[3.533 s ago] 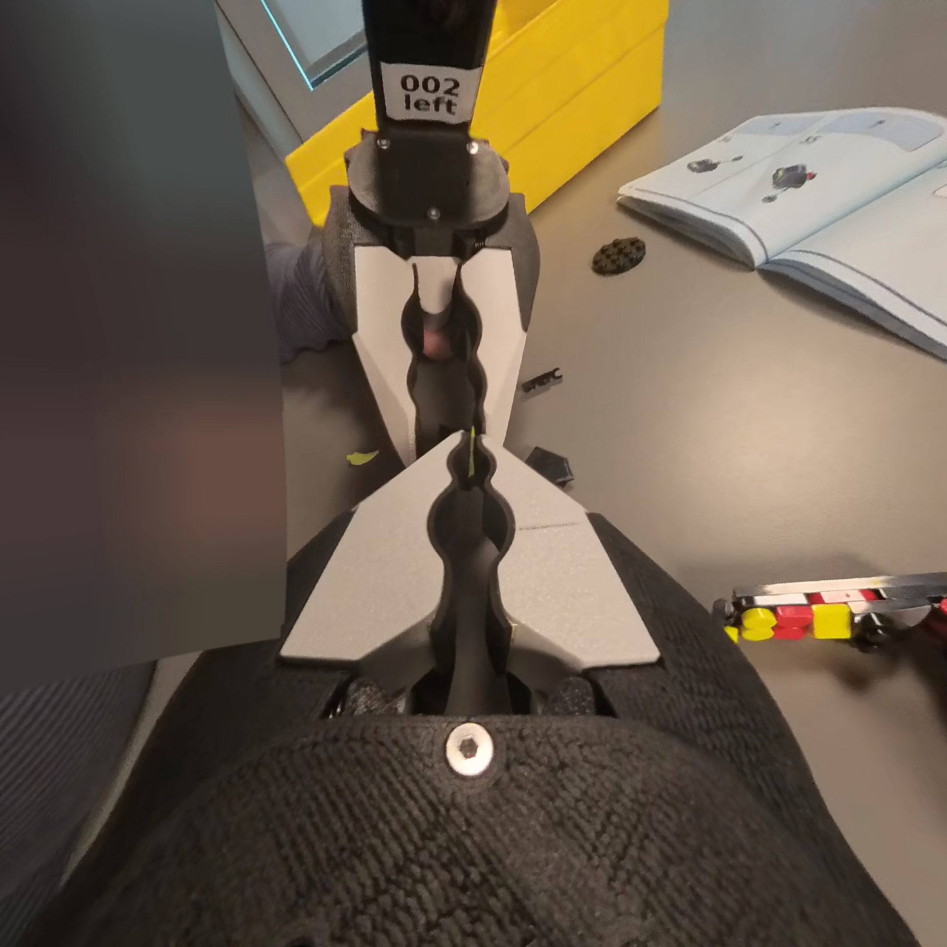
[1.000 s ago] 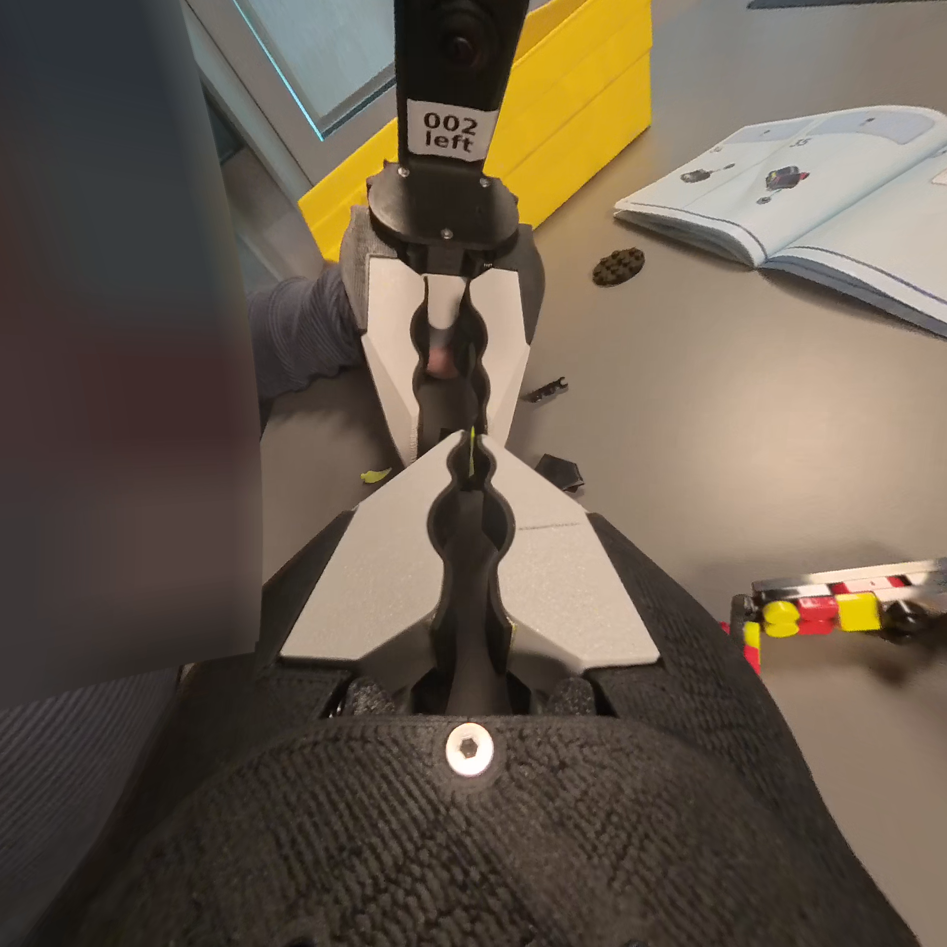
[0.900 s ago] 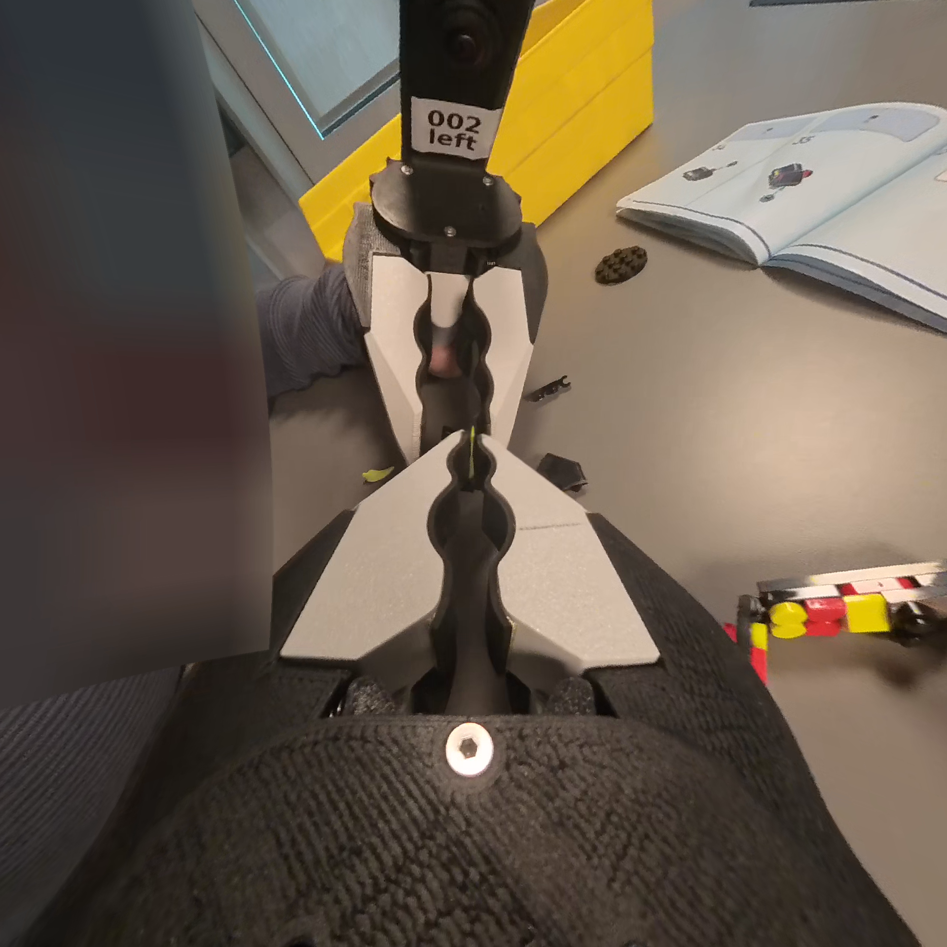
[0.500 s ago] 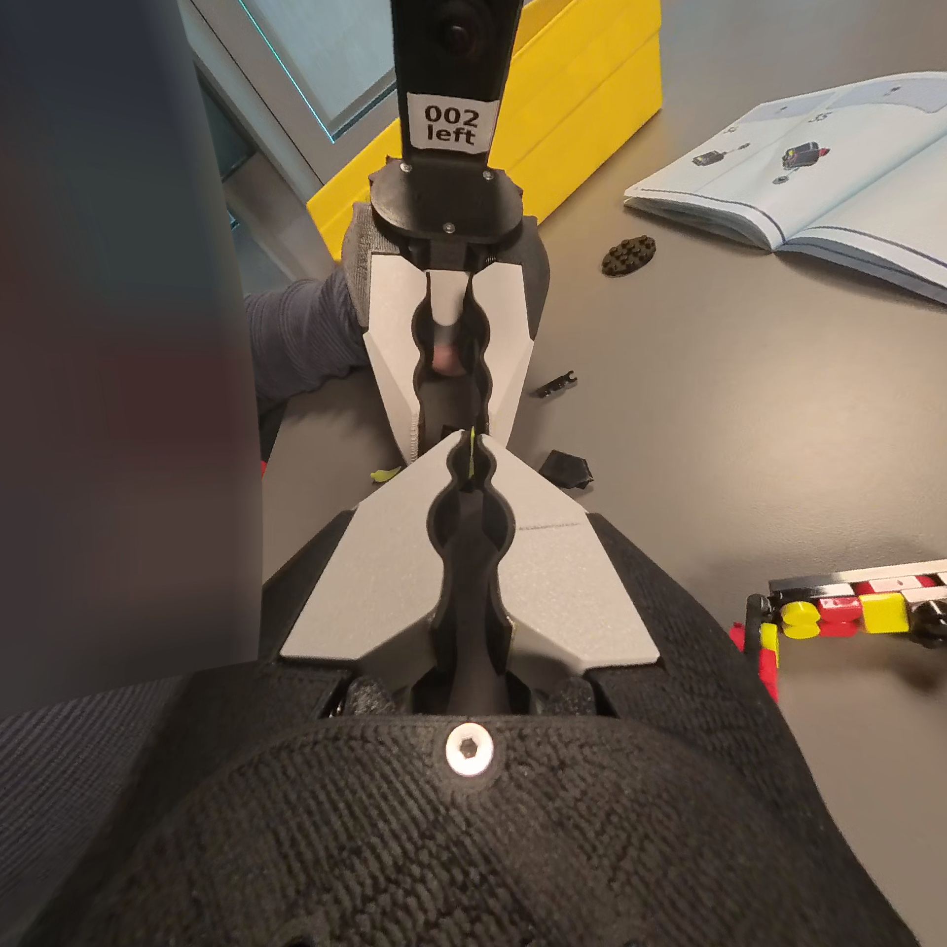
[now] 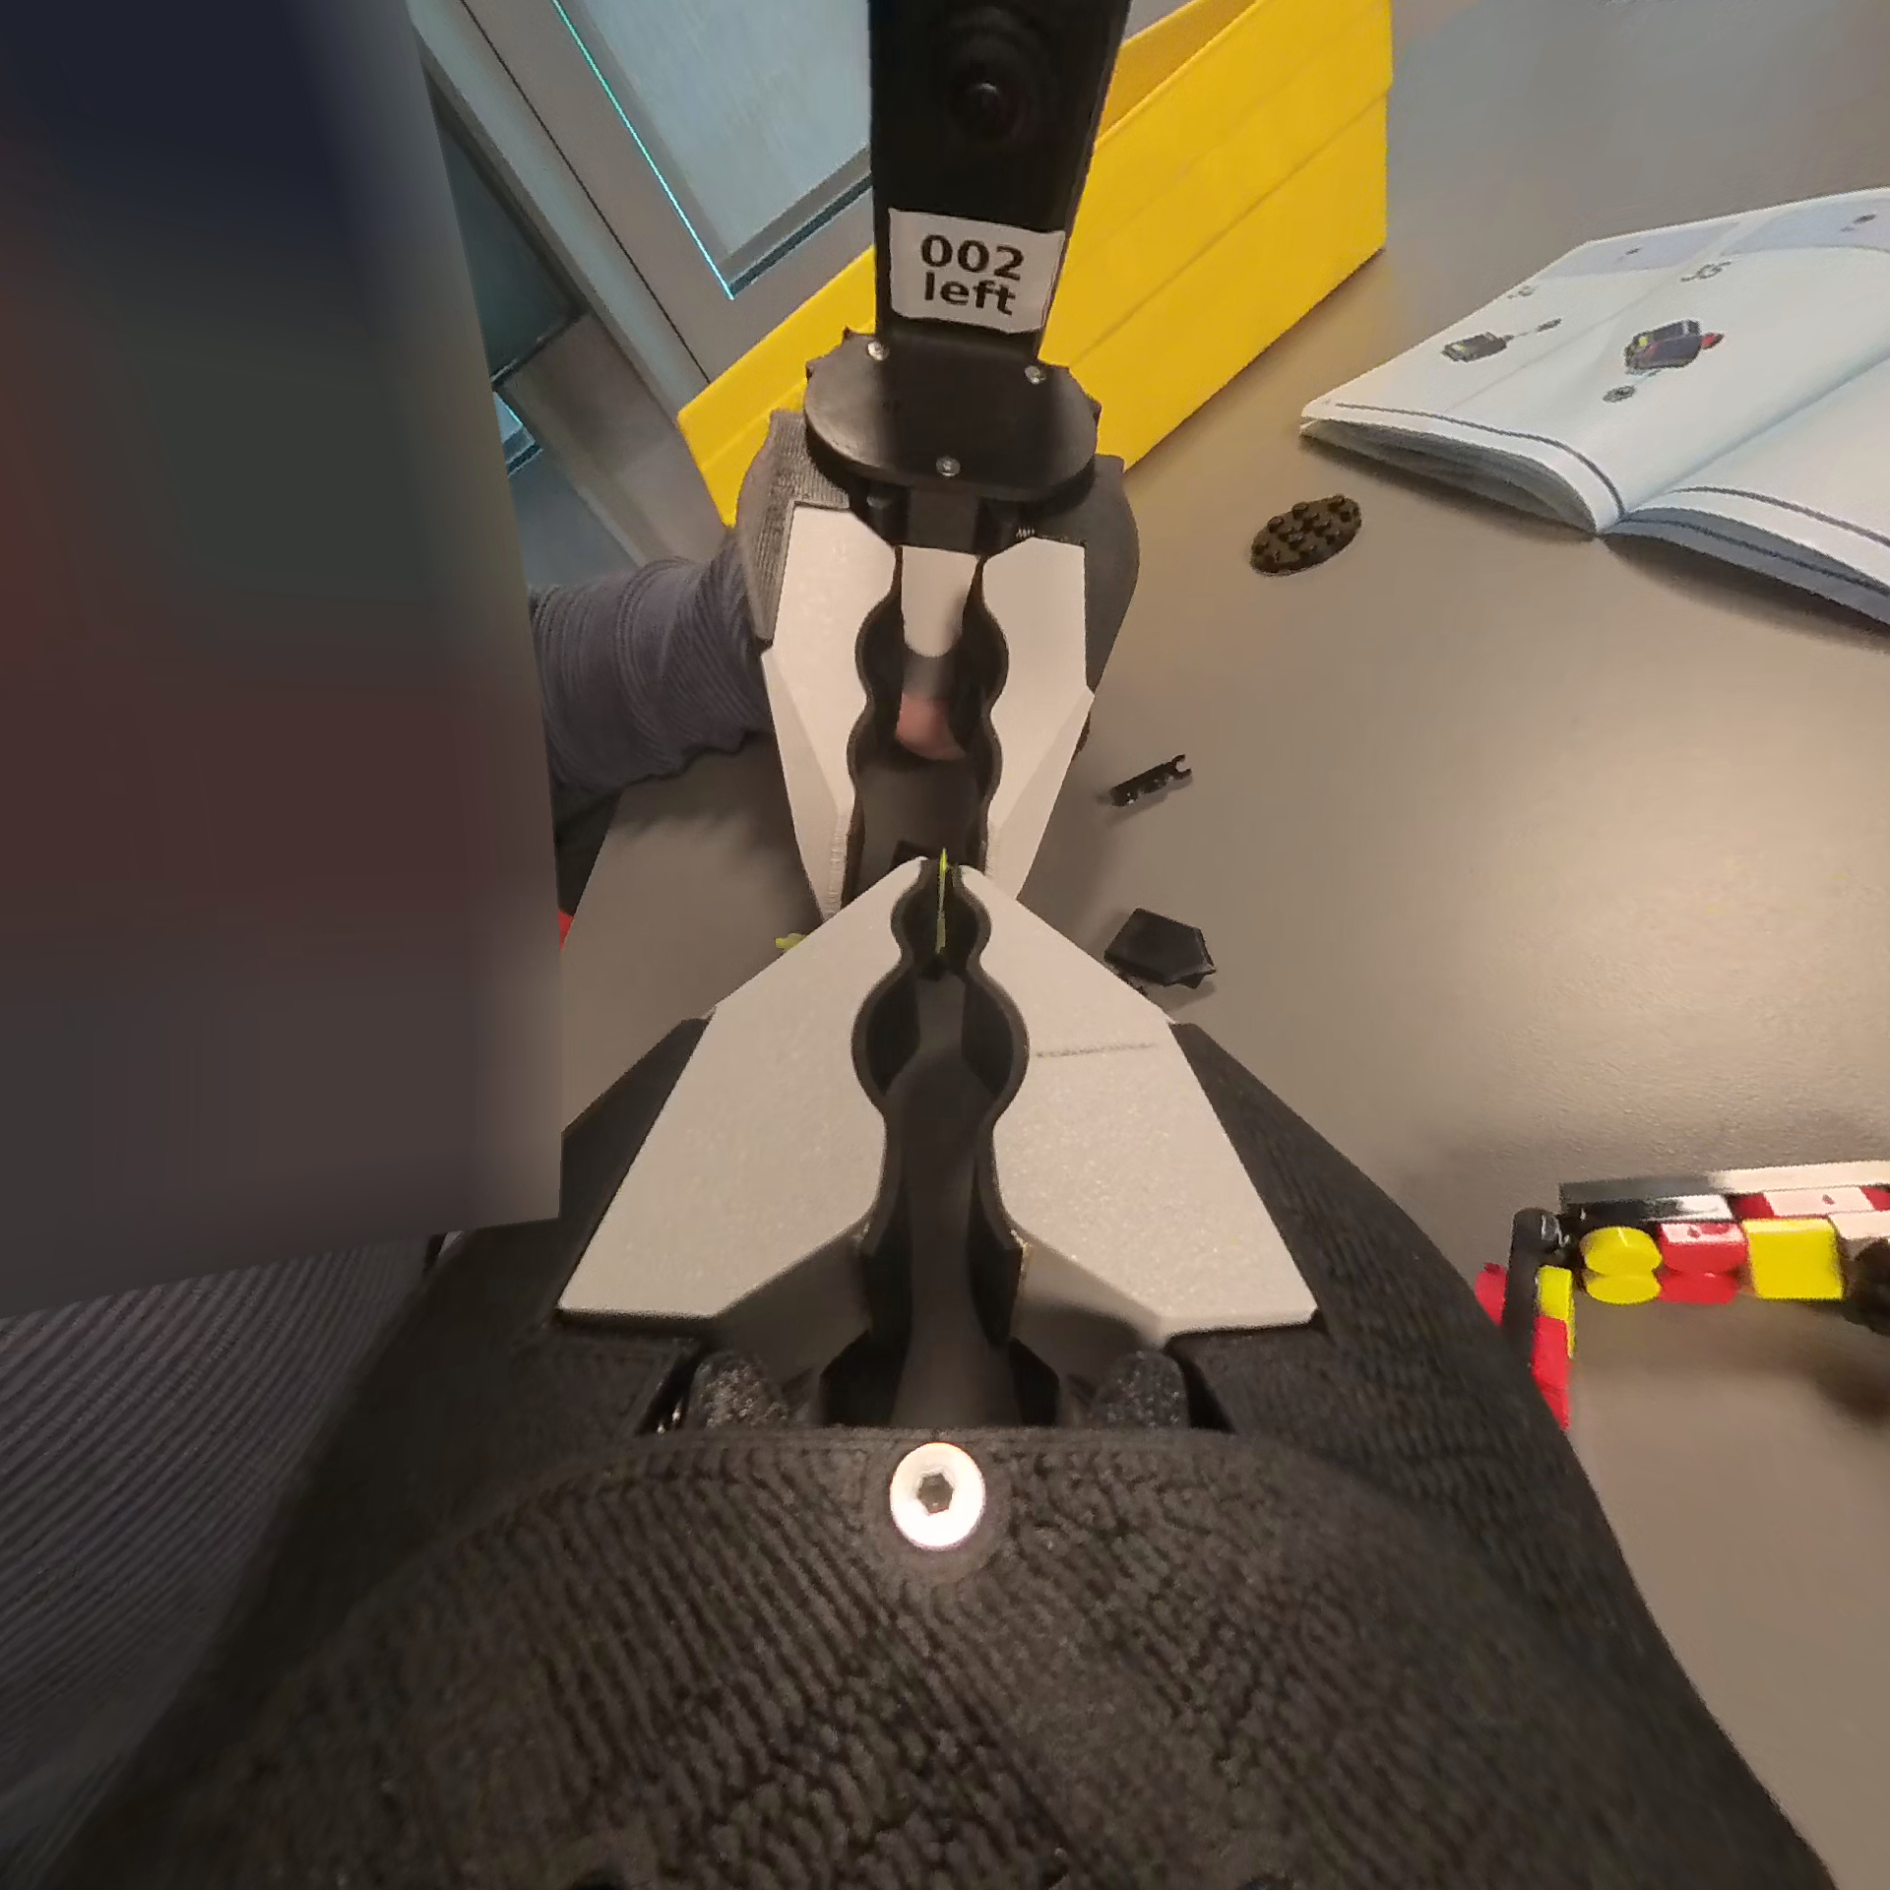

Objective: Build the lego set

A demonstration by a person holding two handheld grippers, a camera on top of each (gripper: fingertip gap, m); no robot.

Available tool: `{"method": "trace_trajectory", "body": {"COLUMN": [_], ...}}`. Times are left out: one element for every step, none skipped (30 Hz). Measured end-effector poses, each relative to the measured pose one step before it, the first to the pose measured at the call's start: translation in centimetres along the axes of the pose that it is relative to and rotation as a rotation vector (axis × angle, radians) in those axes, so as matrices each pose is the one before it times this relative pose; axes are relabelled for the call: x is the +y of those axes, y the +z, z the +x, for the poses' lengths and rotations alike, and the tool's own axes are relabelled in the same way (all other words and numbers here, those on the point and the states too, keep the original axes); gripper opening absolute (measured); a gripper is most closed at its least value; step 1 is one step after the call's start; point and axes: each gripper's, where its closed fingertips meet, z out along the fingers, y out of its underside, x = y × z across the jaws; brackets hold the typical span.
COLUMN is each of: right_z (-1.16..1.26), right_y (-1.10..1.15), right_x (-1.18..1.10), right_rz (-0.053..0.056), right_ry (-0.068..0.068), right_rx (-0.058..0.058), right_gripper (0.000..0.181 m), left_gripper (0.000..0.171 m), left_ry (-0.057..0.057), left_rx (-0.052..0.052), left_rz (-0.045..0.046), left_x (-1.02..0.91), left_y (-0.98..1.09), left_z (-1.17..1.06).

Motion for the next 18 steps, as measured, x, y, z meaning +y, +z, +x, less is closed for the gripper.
{"method": "trace_trajectory", "body": {"right_z": [-0.069,-0.132,-0.071,0.065,0.178,0.167,-0.014,-0.102,-0.156,-0.063,0.105,0.170,0.254,0.179,0.073,-0.003,-0.024,-0.051], "right_y": [0.025,0.038,0.016,-0.049,-0.046,-0.042,-0.010,0.012,-0.038,0.011,0.023,-0.032,-0.087,-0.128,-0.126,-0.038,0.024,0.032], "right_x": [0.023,0.078,0.046,-0.040,-0.079,-0.053,0.002,0.188,0.176,0.106,-0.092,-0.195,-0.133,-0.174,-0.151,-0.053,0.042,0.031], "right_rz": [-0.0016,-0.0046,-0.0018,0.0039,0.0059,0.0043,-0.0001,-0.0107,-0.0079,-0.0037,0.0079,0.0135,0.0103,0.0130,0.0118,0.0036,-0.0025,-0.0023], "right_ry": [-0.0041,-0.0027,0.0046,0.0101,0.0096,0.0055,-0.0015,-0.0028,0.0022,0.0076,-0.0008,-0.0041,0.0050,0.0096,0.0092,0.0052,-0.0014,-0.0056], "right_rx": [-0.0014,-0.0053,-0.0066,-0.0012,0.0065,0.0091,0.0009,-0.0028,-0.0088,-0.0030,0.0138,0.0169,0.0155,0.0072,-0.0018,-0.0040,-0.0005,0.0003], "right_gripper": [0.000,0.000,0.000,0.000,0.000,0.000,0.000,0.000,0.000,0.000,0.000,0.000,0.000,0.000,0.000,0.000,0.000,0.000], "left_gripper": [0.024,0.024,0.024,0.024,0.024,0.022,0.021,0.020,0.019,0.018,0.016,0.015,0.015,0.015,0.016,0.015,0.015,0.015], "left_ry": [0.0004,0.0043,0.0050,0.0022,-0.0029,-0.0047,-0.0007,0.0029,-0.0072,-0.0025,-0.0074,0.0015,0.0106,0.0049,-0.0028,-0.0042,-0.0030,0.0012], "left_rx": [0.0017,0.0010,0.0008,-0.0011,0.0003,0.0006,0.0036,0.0094,0.0051,0.0072,-0.0028,-0.0017,0.0029,0.0086,-0.0033,0.0008,-0.0050,-0.0034], "left_rz": [-0.00035,-0.00338,-0.00304,0.00406,0.00841,0.00836,0.00842,0.02074,0.02996,0.06517,0.02409,0.00576,0.00142,0.00395,0.00308,0.00251,0.00222,-0.00133], "left_x": [0.015,0.043,0.052,-0.046,-0.105,-0.103,-0.108,-0.263,-0.359,-0.865,-0.344,-0.118,-0.034,-0.052,-0.039,-0.028,-0.021,0.022], "left_y": [0.008,0.026,0.023,-0.025,-0.080,-0.090,-0.061,-0.184,-0.337,-0.563,-0.405,-0.123,-0.023,-0.028,-0.032,-0.026,-0.023,0.010], "left_z": [0.022,0.052,0.061,0.009,-0.025,-0.044,0.031,0.143,-0.011,0.002,-0.192,-0.086,0.075,0.145,-0.066,-0.027,-0.093,-0.031]}}
